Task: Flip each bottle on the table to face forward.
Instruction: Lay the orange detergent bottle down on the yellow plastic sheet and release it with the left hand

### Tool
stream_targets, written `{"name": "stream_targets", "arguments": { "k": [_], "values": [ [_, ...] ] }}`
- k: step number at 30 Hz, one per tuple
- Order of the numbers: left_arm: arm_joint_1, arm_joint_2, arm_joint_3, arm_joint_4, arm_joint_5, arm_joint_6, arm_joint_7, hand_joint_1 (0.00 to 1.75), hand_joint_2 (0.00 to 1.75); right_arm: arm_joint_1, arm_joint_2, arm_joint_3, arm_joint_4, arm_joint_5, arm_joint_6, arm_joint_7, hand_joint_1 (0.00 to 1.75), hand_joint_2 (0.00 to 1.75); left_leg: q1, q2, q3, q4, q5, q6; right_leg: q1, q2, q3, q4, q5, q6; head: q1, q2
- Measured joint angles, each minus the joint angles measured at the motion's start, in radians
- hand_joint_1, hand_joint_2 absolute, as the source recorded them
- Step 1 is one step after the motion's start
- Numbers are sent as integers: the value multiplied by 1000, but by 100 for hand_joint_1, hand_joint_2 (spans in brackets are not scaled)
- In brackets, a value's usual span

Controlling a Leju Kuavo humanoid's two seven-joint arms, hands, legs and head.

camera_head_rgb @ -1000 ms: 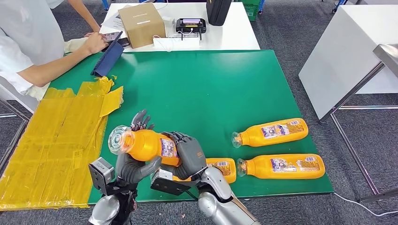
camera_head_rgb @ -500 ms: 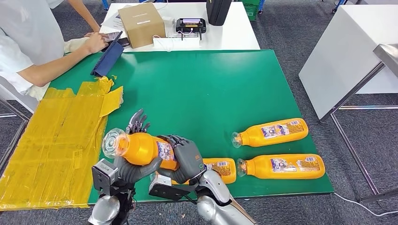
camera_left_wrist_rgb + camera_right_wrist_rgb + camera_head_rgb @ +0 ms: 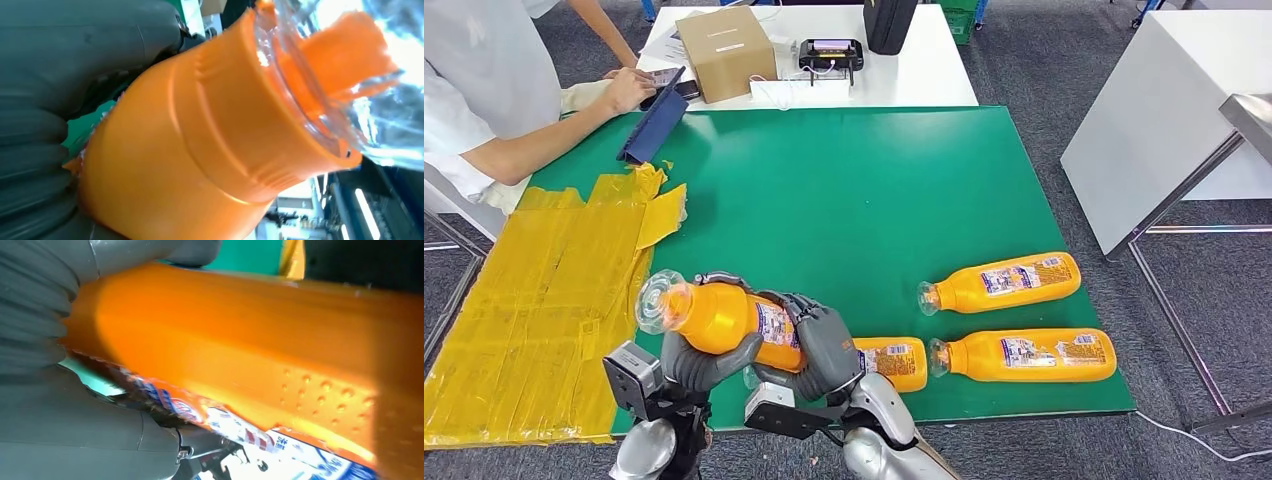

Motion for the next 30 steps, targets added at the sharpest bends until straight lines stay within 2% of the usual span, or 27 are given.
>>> {"name": "stream_targets", "arguments": {
  "k": [4,6,8,10,12,16,20,25,27,30],
  "values": [
    [-29,2,17,-19,-69,66,-11,175,175,32,-10,-22,-40,-10,-28,-12,0,0,0,0,0,0,0,0,0,0,1,0,0,0,0,0],
    [-46,5,28,-26,-128,115,-11,175,175,45,-17,-36,-60,-13,-39,-15,0,0,0,0,0,0,0,0,0,0,1,0,0,0,0,0],
    [-70,15,39,-30,-281,208,12,175,175,68,-25,-57,-102,-17,-51,-25,0,0,0,-1,0,0,0,0,0,0,1,0,0,0,0,0],
    [-107,34,54,-28,-510,303,85,175,175,101,-33,-86,-172,-18,-60,-36,0,0,0,-1,0,0,1,0,0,-1,1,0,0,0,0,0],
    [-157,57,74,-10,-771,357,201,175,175,138,-44,-118,-255,-10,-69,-43,0,0,0,-1,0,0,1,0,0,-1,1,0,0,0,0,0],
    [-269,107,106,79,-1257,377,424,175,175,194,-69,-174,-410,18,-73,-49,0,175,0,0,0,0,1,0,0,0,1,0,1,0,0,0],
    [-349,155,114,181,-1494,326,546,175,175,216,-86,-200,-496,46,-61,-42,0,175,0,1,1,0,1,0,0,0,0,0,1,0,0,0],
    [-389,186,113,256,-1525,312,571,175,175,224,-96,-214,-540,53,-59,-38,0,175,0,1,0,0,1,0,0,0,1,0,1,0,0,0],
    [-403,194,112,278,-1526,255,591,175,175,225,-98,-218,-549,63,-51,-29,0,175,0,1,0,0,1,0,0,0,0,0,1,0,0,0],
    [-442,209,99,346,-1527,110,655,175,175,225,-103,-220,-555,110,-2,22,0,175,0,1,0,0,1,0,0,0,0,0,1,0,0,0]
  ]
}}
